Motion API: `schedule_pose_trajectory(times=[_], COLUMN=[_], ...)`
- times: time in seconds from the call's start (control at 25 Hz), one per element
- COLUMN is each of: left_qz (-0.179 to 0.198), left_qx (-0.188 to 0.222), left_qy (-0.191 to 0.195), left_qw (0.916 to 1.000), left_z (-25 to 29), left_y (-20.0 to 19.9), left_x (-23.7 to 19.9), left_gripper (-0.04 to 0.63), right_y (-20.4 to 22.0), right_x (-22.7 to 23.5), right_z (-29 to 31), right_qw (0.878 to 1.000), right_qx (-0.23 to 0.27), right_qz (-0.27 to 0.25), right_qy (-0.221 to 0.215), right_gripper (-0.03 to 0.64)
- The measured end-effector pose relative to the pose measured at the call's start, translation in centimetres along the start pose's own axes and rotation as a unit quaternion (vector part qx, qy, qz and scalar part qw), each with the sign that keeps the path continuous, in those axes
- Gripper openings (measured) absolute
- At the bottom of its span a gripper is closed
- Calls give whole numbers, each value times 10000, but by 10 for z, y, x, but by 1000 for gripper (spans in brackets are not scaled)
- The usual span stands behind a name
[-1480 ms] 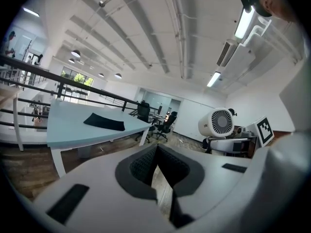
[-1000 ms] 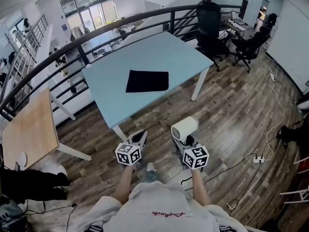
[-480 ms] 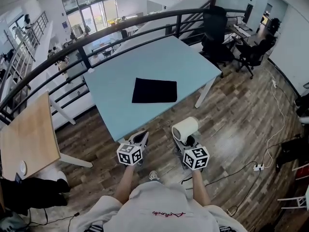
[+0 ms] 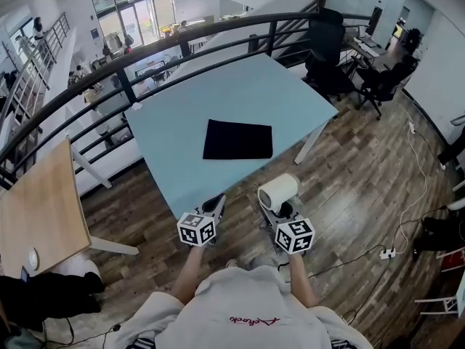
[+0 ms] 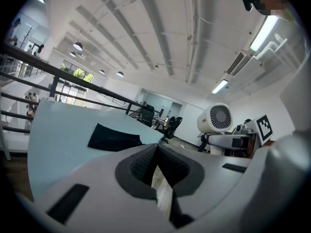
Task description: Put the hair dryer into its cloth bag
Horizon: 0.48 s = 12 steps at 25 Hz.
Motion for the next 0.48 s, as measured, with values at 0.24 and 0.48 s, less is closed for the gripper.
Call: schedule_pose_trajectory(times=[0.24,0.48], left_qz=[-74,-52], left_qx=[-38,-91], left_qy=[36,-6], left_qw=[10000,9999], left_z=[6,10], left_y=[7,8], left_x=[-7,-12], left_gripper=[6,6], right_y=[4,2], right_x=[-2,5], right_z=[14,24], right_qw=[9999,9999], right_qx=[-107,-69], right_qz=[-78,-76], right_qy=[-73,-112], right_gripper=[222,222])
Point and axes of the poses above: the fingertips, and each gripper's own axes: z forward along the fingers, x to its right, y out of its underside, the point moved 6 cm from there along -z, backward along the fingers, and after that the axes turned 5 degrees about x, right-handed, at the moved point
